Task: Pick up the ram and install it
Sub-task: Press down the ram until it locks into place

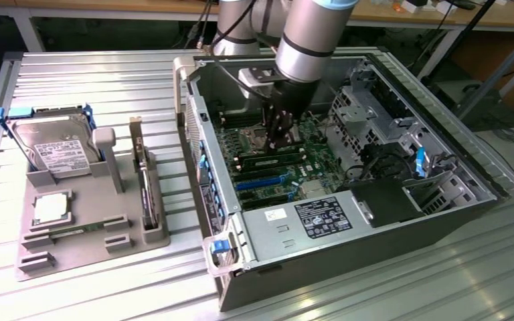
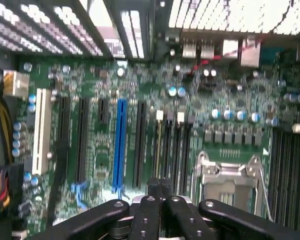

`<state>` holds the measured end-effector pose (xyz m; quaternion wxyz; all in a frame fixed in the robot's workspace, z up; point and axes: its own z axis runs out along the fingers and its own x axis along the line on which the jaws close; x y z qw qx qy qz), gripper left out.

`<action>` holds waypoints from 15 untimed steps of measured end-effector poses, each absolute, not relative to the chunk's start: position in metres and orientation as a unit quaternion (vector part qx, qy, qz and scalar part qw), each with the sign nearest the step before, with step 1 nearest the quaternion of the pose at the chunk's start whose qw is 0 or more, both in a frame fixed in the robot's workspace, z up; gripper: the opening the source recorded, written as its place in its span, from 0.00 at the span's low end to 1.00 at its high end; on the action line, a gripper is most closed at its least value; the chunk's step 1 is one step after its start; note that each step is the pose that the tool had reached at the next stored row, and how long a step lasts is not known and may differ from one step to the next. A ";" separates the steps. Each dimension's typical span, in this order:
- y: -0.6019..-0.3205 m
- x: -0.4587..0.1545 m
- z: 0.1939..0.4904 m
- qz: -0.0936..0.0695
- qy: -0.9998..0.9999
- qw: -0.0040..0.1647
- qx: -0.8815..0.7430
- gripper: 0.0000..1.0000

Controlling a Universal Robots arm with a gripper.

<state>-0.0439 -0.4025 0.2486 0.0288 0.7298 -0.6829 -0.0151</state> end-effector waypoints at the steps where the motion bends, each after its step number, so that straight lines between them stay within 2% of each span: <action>1: -0.402 -0.051 0.248 -0.015 -0.683 0.029 0.730 0.10; 7: -0.402 -0.076 0.247 -0.011 -0.683 0.029 0.730 0.10; 12: -0.404 -0.076 0.230 -0.011 -0.683 0.030 0.730 0.10; 15: -0.403 -0.069 0.238 -0.016 -0.682 0.034 0.730 0.10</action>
